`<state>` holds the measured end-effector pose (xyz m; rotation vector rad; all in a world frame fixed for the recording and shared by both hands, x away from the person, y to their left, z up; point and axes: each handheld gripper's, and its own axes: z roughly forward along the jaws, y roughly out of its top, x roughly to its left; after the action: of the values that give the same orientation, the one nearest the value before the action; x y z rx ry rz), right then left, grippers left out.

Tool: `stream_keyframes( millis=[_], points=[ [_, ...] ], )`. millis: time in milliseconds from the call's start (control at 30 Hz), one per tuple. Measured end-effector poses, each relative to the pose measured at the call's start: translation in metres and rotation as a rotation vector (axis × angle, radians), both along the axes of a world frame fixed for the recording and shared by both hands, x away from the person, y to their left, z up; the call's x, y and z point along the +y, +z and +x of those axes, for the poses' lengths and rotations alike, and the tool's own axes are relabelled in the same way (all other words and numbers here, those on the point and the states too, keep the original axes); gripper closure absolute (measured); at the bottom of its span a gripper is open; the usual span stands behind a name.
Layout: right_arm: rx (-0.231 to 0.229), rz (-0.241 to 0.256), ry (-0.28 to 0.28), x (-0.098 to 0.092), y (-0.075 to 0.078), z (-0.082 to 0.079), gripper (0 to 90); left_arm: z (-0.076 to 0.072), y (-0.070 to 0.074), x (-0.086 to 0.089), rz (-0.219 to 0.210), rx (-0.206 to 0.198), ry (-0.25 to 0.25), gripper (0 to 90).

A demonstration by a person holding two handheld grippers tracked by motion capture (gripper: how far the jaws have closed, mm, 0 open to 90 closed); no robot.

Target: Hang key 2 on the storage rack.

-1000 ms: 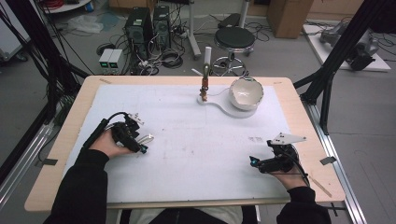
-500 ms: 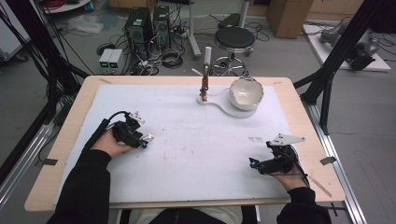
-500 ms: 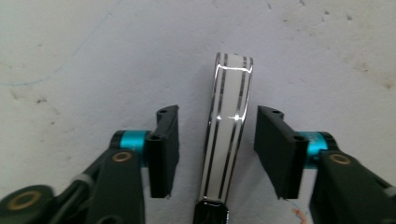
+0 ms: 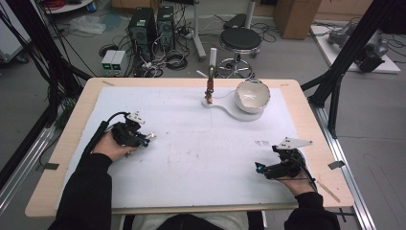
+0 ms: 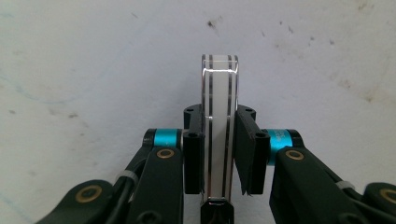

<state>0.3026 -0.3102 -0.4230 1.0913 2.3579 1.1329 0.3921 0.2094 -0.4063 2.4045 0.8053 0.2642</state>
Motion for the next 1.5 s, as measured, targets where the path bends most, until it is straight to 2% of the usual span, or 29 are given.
stream_keyframes(
  millis=[33, 233, 400, 467, 600, 800, 933, 1100, 1267, 1333, 1500],
  points=[
    [-0.001, -0.001, 0.0, 0.0, 0.0, 0.0, 0.6, -0.001, 0.005, 0.003, -0.027, -0.009, 0.01, 74.4],
    [-0.01, -0.005, -0.008, -0.002, 0.0, 0.0, 0.6, -0.004, 0.03, 0.016, -0.121, -0.037, 0.022, 74.4],
    [-0.018, 0.001, -0.017, -0.004, 0.0, -0.001, 0.6, -0.005, 0.056, 0.019, -0.202, -0.101, 0.03, 74.4],
    [-0.013, 0.002, -0.016, -0.004, 0.0, -0.001, 0.6, -0.004, 0.066, 0.018, -0.216, -0.128, 0.03, 74.4],
    [-0.008, -0.003, -0.011, -0.002, -0.001, -0.001, 0.6, 0.003, 0.081, 0.015, -0.208, -0.147, 0.046, 74.4],
    [-0.006, 0.011, -0.012, -0.004, -0.002, -0.001, 0.7, 0.011, 0.099, 0.008, -0.232, -0.171, 0.047, 74.4],
    [0.0, 0.029, -0.015, -0.005, -0.003, 0.0, 0.7, 0.014, 0.111, 0.001, -0.223, -0.199, 0.047, 74.5],
    [0.003, 0.028, -0.004, -0.003, -0.005, 0.001, 0.7, 0.017, 0.125, -0.004, -0.219, -0.218, 0.043, 74.5],
    [0.002, 0.026, -0.004, -0.003, -0.005, 0.0, 0.7, 0.023, 0.134, -0.007, -0.234, -0.232, 0.054, 74.5],
    [0.001, 0.029, -0.005, -0.003, -0.005, 0.0, 0.7, 0.028, 0.137, -0.008, -0.246, -0.236, 0.058, 74.5],
    [0.003, 0.037, -0.01, -0.004, -0.005, 0.001, 0.7, 0.041, 0.143, -0.012, -0.246, -0.24, 0.078, 74.5]
  ],
)
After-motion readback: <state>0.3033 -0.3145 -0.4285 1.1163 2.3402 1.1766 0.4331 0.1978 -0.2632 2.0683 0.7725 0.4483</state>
